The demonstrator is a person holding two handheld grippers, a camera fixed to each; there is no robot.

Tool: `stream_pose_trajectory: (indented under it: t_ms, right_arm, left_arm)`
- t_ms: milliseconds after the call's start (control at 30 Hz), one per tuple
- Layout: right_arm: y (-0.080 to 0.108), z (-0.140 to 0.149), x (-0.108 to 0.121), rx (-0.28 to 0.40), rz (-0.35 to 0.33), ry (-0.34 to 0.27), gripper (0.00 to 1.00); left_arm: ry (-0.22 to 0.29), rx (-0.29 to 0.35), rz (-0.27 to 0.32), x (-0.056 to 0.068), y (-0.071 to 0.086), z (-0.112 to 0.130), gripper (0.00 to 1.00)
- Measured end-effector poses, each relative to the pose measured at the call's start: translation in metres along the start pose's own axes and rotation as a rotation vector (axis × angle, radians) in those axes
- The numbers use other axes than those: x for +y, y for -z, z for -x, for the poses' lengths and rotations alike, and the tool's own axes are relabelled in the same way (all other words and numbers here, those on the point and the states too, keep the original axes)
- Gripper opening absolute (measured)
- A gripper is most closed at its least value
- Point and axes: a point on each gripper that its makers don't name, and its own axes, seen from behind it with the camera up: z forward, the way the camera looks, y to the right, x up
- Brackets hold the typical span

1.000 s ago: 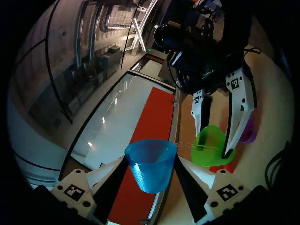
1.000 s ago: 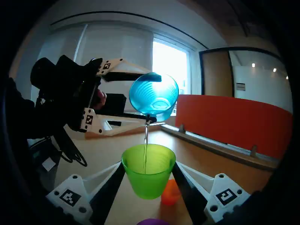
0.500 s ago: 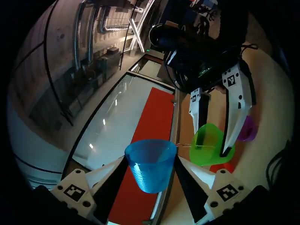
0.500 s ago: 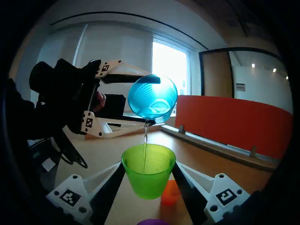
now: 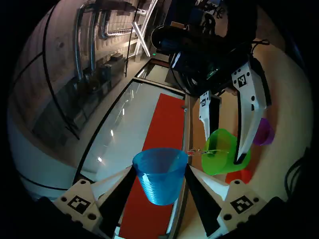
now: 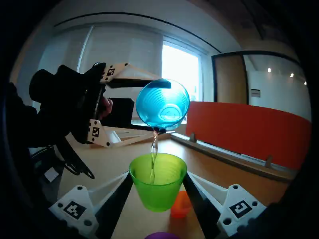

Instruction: Pour water

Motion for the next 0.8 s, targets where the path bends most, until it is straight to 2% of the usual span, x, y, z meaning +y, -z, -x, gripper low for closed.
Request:
stream_pose_trajectory:
  t_ms: [800]
  right_arm:
    - [0.0005,-0.0023,-0.0002,0.001,0.004,0.007,0.89]
  left_arm:
    - [-0.098,0.001,-0.014,-0.0036,0.0003,-0.0051,0.85]
